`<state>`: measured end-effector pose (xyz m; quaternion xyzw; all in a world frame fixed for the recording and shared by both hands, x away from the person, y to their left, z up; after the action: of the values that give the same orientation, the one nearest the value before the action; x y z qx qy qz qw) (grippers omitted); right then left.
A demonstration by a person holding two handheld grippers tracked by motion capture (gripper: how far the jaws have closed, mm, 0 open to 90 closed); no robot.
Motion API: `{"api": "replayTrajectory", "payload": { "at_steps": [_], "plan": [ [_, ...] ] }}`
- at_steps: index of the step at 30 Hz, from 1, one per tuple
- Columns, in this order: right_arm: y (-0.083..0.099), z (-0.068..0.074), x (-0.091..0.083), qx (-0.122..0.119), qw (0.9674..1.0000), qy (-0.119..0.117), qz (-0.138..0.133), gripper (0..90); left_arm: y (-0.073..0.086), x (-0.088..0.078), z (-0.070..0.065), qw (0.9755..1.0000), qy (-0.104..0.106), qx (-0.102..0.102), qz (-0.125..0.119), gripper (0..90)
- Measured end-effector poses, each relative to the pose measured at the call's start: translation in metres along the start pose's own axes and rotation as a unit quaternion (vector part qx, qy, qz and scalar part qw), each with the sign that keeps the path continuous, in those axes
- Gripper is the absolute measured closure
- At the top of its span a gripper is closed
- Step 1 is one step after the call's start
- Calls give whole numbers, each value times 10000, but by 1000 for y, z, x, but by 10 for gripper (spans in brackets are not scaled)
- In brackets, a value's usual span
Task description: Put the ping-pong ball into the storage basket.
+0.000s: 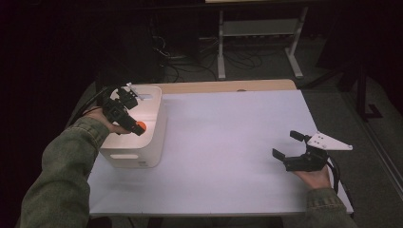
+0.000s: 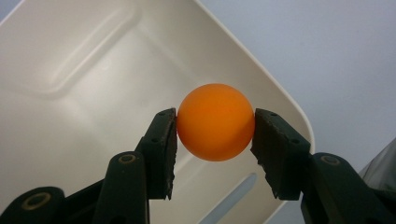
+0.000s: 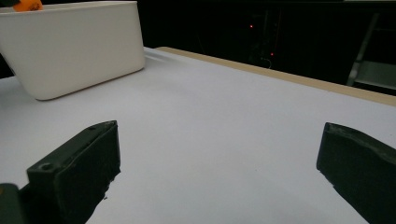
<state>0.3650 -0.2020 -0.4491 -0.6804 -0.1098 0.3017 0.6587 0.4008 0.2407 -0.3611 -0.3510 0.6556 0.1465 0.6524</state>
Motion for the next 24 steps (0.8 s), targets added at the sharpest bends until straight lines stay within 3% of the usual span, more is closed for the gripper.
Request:
{"api": "replayTrajectory", "payload": {
  "at_steps": [24],
  "plan": [
    [1,0,0,-16,10000,7,17,0,10,31,4,9999,51,-65,126,505]
  ]
}}
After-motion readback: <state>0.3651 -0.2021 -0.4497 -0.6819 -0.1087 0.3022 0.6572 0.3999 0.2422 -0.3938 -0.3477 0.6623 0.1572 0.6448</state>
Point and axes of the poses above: each handheld gripper's, and its own axes: x roughly forward along the jaws, y roughly out of its underside, z roughly to its left, the point moved 10 cm from there along x, roughly forward along the jaws, and after that the axes turned 8 degrees about y, right-handed, at the moved point
